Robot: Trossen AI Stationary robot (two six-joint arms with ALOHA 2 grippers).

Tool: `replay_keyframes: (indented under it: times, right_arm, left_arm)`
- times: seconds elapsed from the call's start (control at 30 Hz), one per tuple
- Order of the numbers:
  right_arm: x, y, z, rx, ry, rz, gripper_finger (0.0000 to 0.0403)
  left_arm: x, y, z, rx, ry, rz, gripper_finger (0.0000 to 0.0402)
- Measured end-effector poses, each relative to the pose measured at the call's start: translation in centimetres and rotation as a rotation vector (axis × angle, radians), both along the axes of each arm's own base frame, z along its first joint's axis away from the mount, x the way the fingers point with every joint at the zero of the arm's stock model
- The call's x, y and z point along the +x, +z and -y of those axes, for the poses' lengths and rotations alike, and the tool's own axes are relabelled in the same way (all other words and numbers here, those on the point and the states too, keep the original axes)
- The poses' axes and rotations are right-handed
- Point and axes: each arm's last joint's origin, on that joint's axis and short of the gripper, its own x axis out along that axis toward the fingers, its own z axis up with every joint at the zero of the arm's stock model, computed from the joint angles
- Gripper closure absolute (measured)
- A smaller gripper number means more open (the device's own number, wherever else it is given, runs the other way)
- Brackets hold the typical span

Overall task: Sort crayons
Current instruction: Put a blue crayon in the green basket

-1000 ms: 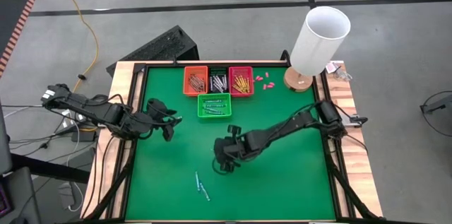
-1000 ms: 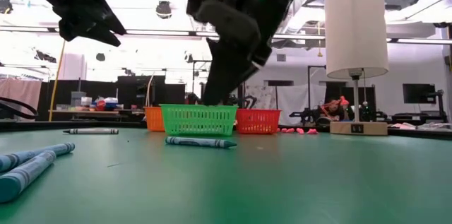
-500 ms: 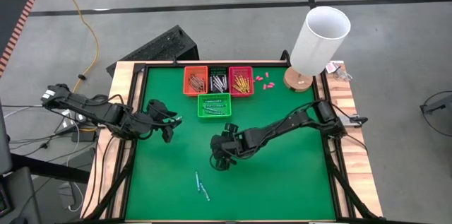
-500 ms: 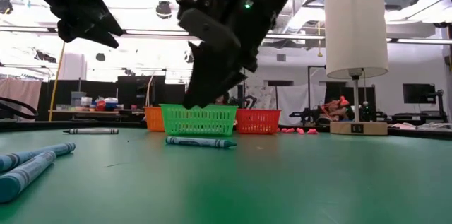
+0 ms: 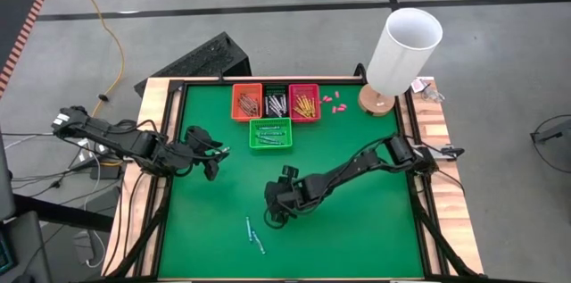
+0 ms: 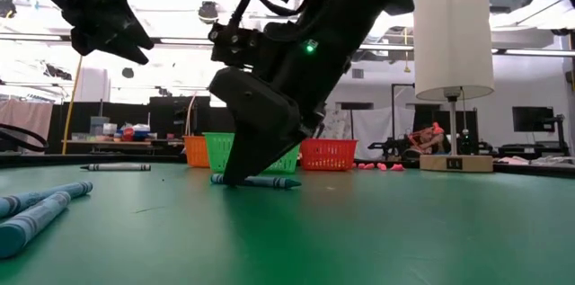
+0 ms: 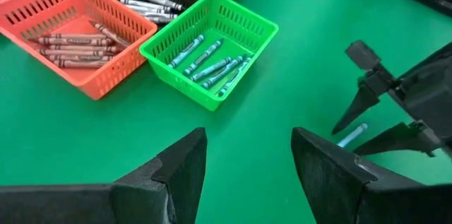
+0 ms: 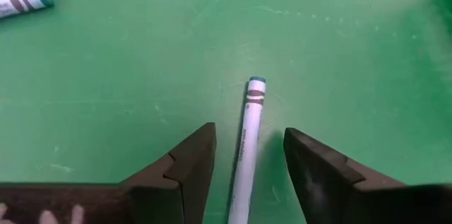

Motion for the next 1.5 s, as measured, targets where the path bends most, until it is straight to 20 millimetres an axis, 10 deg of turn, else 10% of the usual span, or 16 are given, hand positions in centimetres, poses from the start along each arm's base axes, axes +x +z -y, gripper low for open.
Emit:
replay_keyframes:
  times: [0.47, 0.93, 1.27, 1.5]
  right_arm:
    - [-0.1, -0.2, -0.2, 0.024, -0.036, 0.003, 0.0392]
    - [2.9, 5.1, 1.6, 0.047, -0.092, 0.149, 0.0399]
    - [4.1, 10.9, 9.2, -0.136, -0.098, 0.027, 0.0399]
    - [2.9, 10.6, 14.8, -0.166, -0.177, -0.144, 0.0399]
  left_arm:
    - [0.0, 0.0, 0.0, -0.011, 0.008, 0.003, 0.0204]
    - [-0.1, -0.1, 0.0, -0.008, 0.006, -0.010, 0.0204]
    - [-0.2, -0.2, 0.0, -0.002, 0.003, -0.028, 0.0204]
    - [-0.3, -0.4, -0.1, 0.003, 0.004, -0.046, 0.0204]
